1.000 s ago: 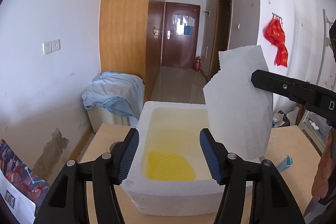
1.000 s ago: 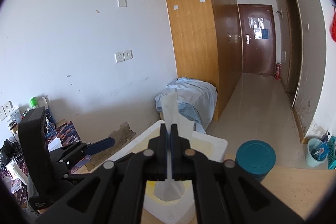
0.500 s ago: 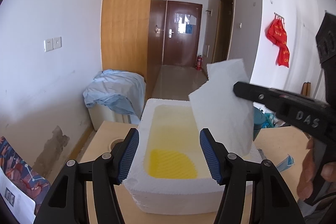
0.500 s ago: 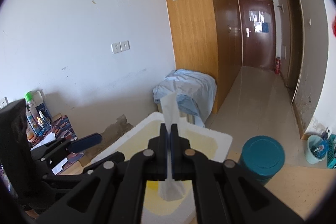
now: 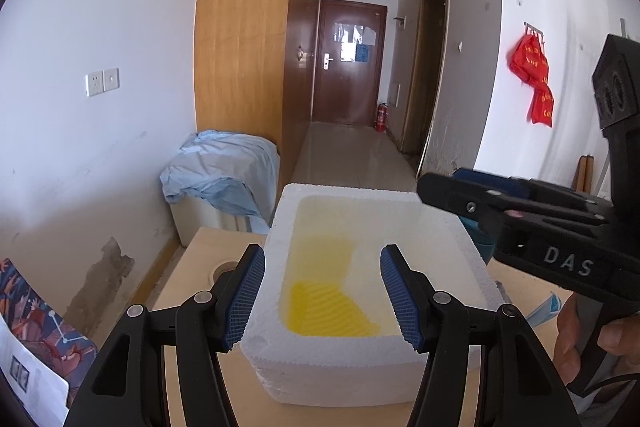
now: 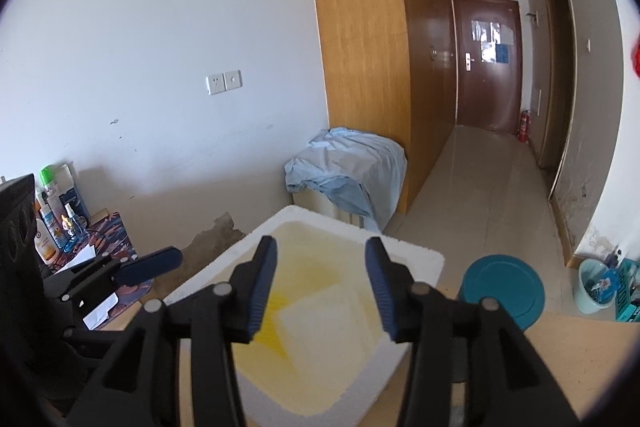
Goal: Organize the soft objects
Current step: 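Lower the yellow net into the foam box with the left tool while the right tool drops the tissue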
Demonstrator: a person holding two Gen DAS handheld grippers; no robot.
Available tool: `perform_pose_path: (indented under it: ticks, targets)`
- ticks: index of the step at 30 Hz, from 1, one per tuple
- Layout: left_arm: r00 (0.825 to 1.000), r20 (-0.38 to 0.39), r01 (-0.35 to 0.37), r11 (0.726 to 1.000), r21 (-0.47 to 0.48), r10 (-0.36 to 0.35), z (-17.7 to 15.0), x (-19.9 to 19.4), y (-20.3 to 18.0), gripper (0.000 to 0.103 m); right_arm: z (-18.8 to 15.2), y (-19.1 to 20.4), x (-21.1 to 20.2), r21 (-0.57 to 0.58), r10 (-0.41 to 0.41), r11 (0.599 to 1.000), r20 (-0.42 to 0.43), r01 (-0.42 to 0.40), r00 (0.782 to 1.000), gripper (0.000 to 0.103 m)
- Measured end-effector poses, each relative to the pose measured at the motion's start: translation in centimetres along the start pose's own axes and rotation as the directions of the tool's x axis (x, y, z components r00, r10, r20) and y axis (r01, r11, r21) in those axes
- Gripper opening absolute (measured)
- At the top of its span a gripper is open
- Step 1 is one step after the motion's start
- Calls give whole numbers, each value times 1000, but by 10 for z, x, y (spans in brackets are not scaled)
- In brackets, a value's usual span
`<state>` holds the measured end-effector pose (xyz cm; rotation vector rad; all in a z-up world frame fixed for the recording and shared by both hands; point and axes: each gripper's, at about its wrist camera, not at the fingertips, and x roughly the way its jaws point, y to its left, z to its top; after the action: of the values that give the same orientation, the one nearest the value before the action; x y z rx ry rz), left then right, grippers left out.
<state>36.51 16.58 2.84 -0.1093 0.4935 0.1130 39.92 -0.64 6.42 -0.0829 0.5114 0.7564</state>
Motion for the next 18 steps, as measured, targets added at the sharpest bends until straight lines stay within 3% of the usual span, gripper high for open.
perform_pose_path:
  ticks: [11, 18]
  targets:
    - [1000, 4, -6, 1000, -3, 6, 0, -3, 2, 62, 0, 0, -2, 9, 4, 1000, -10, -4, 1000, 51]
    - [1000, 18, -13, 1000, 4, 13, -6, -26, -3, 62, -4, 6, -28, 6, -3, 1000, 5, 3, 1000, 51]
